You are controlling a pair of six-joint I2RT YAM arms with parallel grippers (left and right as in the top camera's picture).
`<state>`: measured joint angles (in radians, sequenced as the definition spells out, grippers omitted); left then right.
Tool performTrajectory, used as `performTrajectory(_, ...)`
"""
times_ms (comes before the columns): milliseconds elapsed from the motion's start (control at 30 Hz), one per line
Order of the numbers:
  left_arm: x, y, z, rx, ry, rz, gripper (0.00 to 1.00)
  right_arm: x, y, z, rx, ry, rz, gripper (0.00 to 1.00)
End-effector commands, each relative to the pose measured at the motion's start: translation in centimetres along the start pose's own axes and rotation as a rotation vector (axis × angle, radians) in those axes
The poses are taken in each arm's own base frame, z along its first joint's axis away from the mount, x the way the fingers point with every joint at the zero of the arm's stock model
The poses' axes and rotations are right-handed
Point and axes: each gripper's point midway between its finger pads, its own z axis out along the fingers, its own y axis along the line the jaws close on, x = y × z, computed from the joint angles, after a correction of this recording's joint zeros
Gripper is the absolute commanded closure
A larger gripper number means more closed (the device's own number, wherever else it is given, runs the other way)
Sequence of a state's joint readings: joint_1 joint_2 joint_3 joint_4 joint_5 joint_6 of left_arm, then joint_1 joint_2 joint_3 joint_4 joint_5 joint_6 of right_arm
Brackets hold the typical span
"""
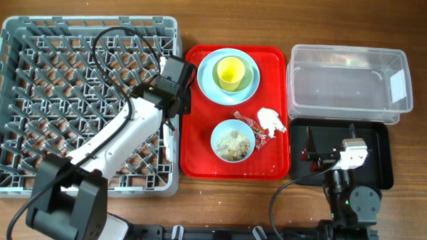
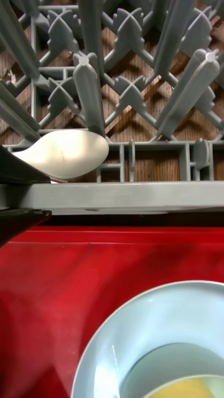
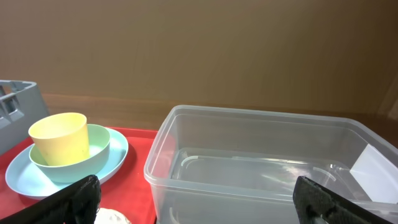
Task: Sort waste into correct bins and load items into the dishwasher rack
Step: 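Lower the spoon into the rack's right edge and release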
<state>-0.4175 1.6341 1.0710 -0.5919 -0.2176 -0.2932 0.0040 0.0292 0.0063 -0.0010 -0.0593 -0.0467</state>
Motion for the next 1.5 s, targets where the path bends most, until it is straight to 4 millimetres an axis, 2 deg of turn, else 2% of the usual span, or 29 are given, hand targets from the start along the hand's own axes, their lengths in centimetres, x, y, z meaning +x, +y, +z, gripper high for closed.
performTrajectory(0, 1.1, 0.6, 0.5, -0.016, 0.041, 0.134, 0.96, 0.0, 0.2, 0.0, -0.008, 0.0, -0.003, 0.0)
performTrajectory(333, -1.1, -0.1, 0.5, 0.003, -0.049, 0.198, 0.96, 0.0, 0.2, 0.0, -0.008, 0.0, -0.003, 0.0)
performTrajectory(400, -1.0, -0.2, 0.6, 0.007, -0.048, 0.208, 0.96, 0.0, 0.2, 0.0, -0.008, 0.0, -0.003, 0.0)
performTrajectory(433, -0.9, -0.9, 0.5, 0.047, -0.043, 0.247, 0.96, 0.0, 0.2, 0.0, -0.008, 0.0, -0.003, 0.0)
performTrajectory(667, -0.4, -1.8, 0.5, 0.103, -0.021, 0.24, 0.96, 0.0, 0.2, 0.0, -0.008, 0.0, -0.003, 0.0)
performTrajectory(867, -0.6, -1.9, 0.5, 0.107, -0.027, 0.134, 0.96, 0.0, 0.2, 0.0, -0.008, 0.0, -0.003, 0.0)
performTrajectory(1467, 0.3, -2.4, 0.4, 0.145, 0.015, 0.09, 0.96, 0.0, 0.2, 0.0, -0.008, 0.0, -0.003, 0.0)
